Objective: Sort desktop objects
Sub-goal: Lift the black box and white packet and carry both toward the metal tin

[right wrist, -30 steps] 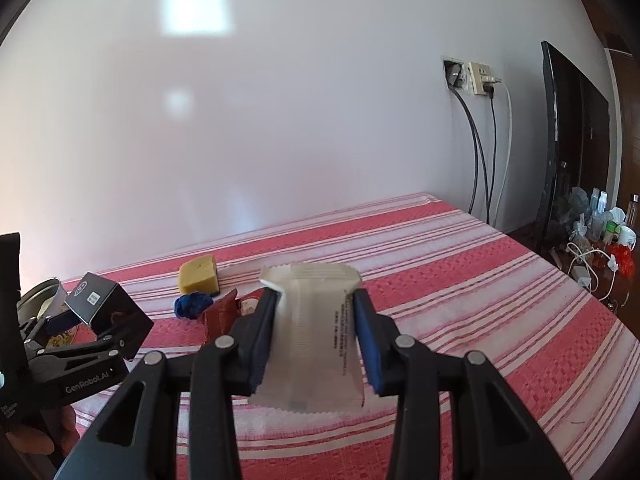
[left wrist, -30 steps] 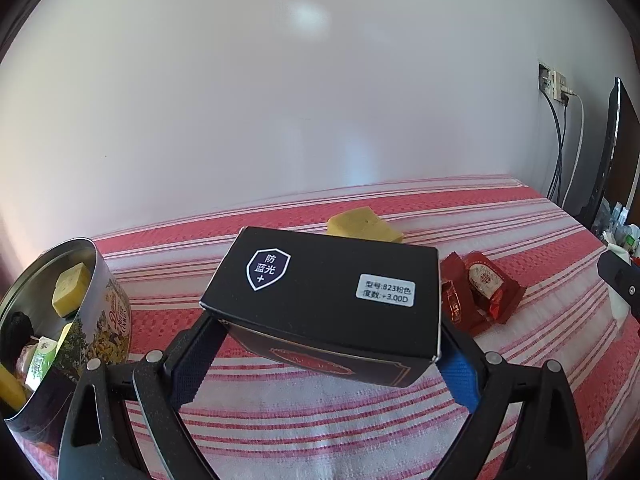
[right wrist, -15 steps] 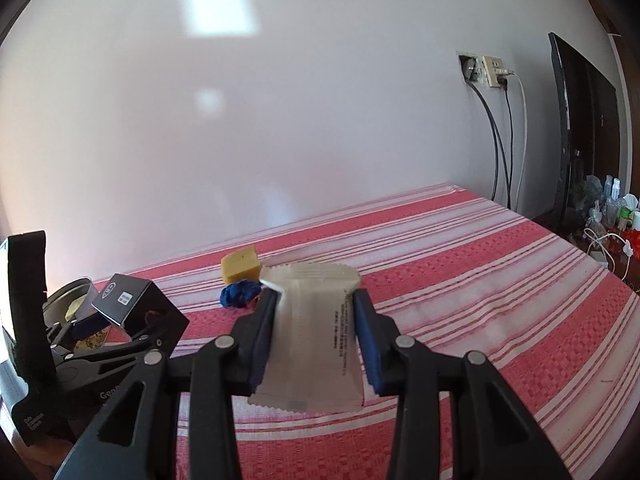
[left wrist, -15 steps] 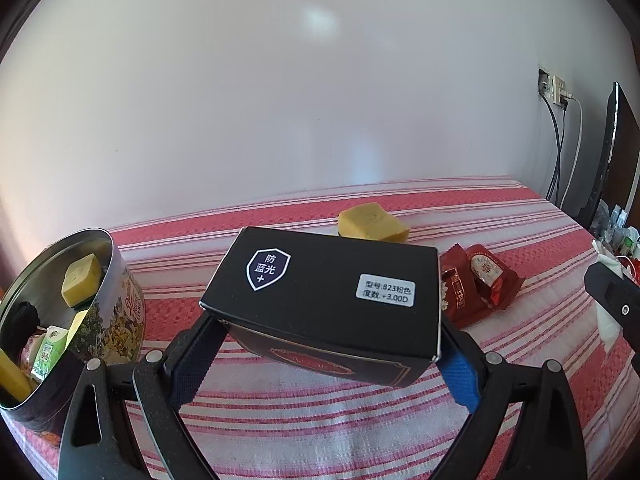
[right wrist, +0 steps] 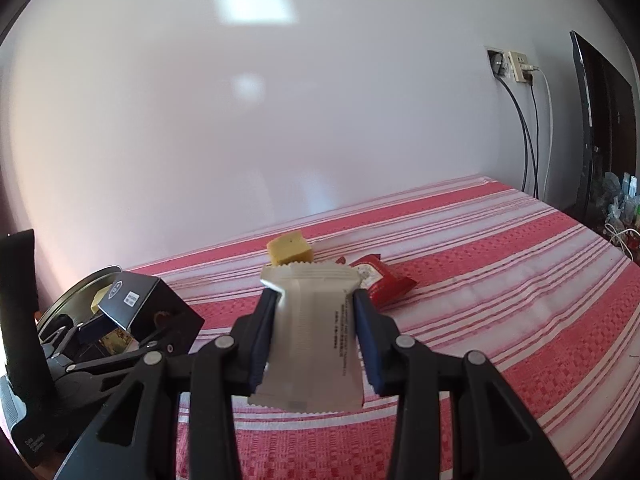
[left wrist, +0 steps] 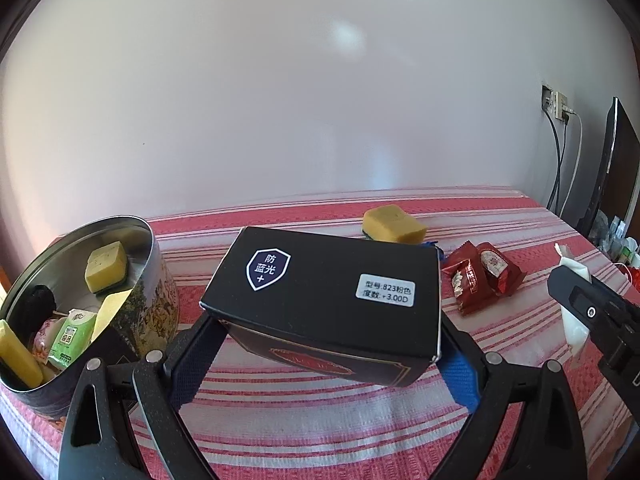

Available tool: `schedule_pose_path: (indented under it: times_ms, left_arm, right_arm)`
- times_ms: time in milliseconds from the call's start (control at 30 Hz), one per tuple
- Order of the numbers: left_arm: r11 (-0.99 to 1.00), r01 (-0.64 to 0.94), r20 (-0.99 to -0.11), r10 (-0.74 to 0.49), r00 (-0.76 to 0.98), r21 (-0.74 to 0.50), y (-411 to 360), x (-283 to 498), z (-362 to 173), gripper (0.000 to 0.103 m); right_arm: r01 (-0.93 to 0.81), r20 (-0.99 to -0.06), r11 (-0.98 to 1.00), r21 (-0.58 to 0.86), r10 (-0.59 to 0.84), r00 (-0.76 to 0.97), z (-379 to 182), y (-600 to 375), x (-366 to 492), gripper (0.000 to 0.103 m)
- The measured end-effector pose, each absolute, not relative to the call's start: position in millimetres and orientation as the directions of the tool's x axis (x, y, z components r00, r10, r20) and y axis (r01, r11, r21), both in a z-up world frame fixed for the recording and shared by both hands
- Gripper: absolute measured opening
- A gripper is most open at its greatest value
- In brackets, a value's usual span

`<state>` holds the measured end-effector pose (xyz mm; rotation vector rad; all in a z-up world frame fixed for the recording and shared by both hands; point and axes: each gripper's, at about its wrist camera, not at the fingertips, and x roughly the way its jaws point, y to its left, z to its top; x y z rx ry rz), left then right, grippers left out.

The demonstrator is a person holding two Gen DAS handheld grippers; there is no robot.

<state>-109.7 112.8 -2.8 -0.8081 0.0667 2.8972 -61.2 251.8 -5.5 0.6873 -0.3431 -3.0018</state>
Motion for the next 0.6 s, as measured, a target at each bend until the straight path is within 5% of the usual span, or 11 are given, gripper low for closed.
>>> schedule_pose_path:
  times_ms: [600]
  left_arm:
    - [-0.996,-0.088,-0.446,0.091,-0.891,-0.028,50.3,-80.4,8.7,0.097]
  right_arm:
    - [0.077,-0.448,-0.978,0.192,-0.157,-0.88,-9.6,186.3,-73.0,0.039]
